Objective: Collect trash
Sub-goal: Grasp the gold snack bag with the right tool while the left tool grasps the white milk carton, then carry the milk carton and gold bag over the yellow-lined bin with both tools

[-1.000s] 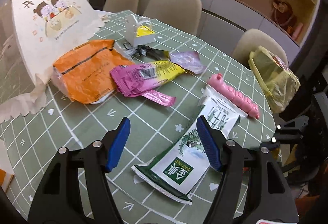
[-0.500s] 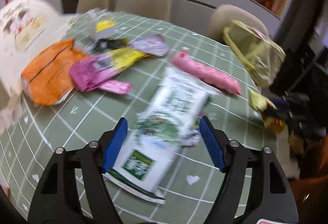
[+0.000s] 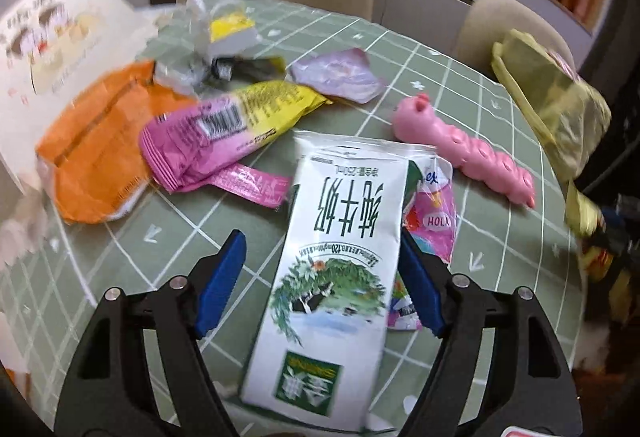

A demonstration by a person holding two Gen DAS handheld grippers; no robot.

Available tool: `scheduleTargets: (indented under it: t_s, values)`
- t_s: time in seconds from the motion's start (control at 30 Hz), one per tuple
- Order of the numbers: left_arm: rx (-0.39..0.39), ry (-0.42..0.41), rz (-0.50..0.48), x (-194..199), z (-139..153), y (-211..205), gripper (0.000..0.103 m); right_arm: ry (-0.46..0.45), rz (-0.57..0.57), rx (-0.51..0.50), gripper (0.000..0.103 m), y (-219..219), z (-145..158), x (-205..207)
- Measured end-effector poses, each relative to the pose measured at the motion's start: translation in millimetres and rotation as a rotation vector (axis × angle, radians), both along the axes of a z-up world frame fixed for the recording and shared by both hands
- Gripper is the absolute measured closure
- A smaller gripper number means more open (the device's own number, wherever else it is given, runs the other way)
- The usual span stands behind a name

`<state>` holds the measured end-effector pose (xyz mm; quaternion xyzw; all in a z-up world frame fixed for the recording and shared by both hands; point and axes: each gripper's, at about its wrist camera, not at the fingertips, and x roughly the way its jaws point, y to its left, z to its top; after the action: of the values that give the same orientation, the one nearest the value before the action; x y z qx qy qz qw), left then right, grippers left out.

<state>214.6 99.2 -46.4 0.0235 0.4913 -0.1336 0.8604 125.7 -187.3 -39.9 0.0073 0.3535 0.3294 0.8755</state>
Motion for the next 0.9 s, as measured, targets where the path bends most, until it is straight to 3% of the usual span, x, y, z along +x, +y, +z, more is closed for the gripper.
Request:
scheduleTargets:
  t_s: [0.1,0.17,0.3,0.53,0.77,0.8,0.83,0.9]
  values:
    - [-0.094,0.069,0.031,4,-5,7,0.042,0.011,0.038,-0.02,0.079,14,-2,1]
    - [-0.128,0.069,0.056,1,-3,12,0.051,0.009,0.074,-0.036,0.076,27,-3,1]
    - [-0.2,0.005,0.126,-11,9,22,0.051,0.01,0.127,-0.084,0.068,48,-3,5]
    - [-0.12,-0.165,0.172,-37,38,17,0.051,0.042,0.205,-0.21,0.065,81,8,21]
    - [-0.067,-0.238,0.182,-50,49,16,0.051,0.117,0.246,-0.322,0.064,100,-1,30]
    - [-0.071,-0.241,0.185,-51,51,17,0.051,0.105,0.261,-0.335,0.066,102,-1,27]
    - [-0.076,-0.248,0.189,-52,53,16,0.051,0.079,0.287,-0.357,0.074,104,-1,20]
    - [-0.062,-0.278,0.198,-56,58,15,0.051,0.052,0.308,-0.336,0.077,102,6,9]
